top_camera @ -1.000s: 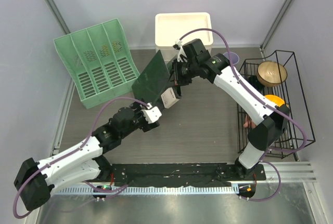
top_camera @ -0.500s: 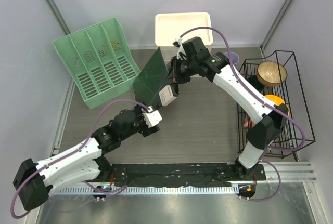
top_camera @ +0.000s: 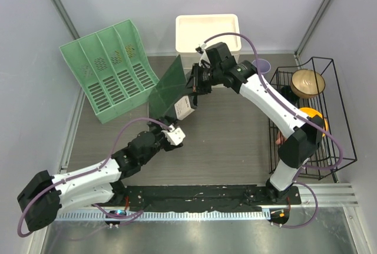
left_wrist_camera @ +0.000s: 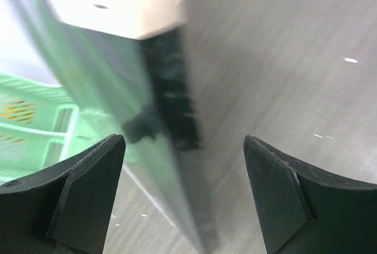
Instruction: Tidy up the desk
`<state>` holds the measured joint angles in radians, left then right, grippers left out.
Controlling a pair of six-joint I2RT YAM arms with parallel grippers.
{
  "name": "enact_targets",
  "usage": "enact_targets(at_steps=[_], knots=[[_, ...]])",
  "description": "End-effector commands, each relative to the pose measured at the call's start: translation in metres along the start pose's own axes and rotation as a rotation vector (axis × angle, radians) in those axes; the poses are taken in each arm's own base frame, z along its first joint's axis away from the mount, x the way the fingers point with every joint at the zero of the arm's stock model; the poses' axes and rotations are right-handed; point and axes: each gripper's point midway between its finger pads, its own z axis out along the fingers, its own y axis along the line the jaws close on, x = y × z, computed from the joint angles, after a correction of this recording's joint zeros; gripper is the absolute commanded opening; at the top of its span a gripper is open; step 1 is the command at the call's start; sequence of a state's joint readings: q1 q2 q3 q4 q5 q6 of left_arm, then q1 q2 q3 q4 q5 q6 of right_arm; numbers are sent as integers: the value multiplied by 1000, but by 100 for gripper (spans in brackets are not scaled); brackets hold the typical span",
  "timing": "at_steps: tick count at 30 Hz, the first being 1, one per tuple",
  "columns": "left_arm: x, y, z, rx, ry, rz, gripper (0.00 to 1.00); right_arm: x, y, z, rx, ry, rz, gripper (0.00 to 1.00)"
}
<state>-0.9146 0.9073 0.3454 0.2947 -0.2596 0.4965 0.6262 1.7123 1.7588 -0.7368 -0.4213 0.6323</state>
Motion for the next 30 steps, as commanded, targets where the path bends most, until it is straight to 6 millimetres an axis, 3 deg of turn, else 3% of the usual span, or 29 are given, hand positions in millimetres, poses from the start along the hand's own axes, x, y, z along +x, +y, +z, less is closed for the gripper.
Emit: enact_targets(at_steps=[1, 8, 15, 20, 26, 29, 30], knots=[[-31, 48, 1, -245, -113, 9, 87, -22, 38, -22, -141, -113, -57, 1], [-48, 77, -2, -372, -128, 33, 85, -15, 39, -27, -157, -113, -53, 1], [-45, 77, 2, -380, -105, 52, 74, -10, 49, -34, -203, -105, -57, 1], [-51, 81, 1, -390, -126, 47, 72, -7, 49, -37, -208, -105, -60, 1], [-58, 85, 3, -406, -129, 45, 58, 0, 55, -45, -250, -98, -74, 1], [-61, 87, 2, -413, -138, 50, 43, 3, 58, -48, -264, -97, -93, 2], [-61, 89, 0, -419, -140, 54, 30, 4, 58, -49, -267, -96, -97, 5]])
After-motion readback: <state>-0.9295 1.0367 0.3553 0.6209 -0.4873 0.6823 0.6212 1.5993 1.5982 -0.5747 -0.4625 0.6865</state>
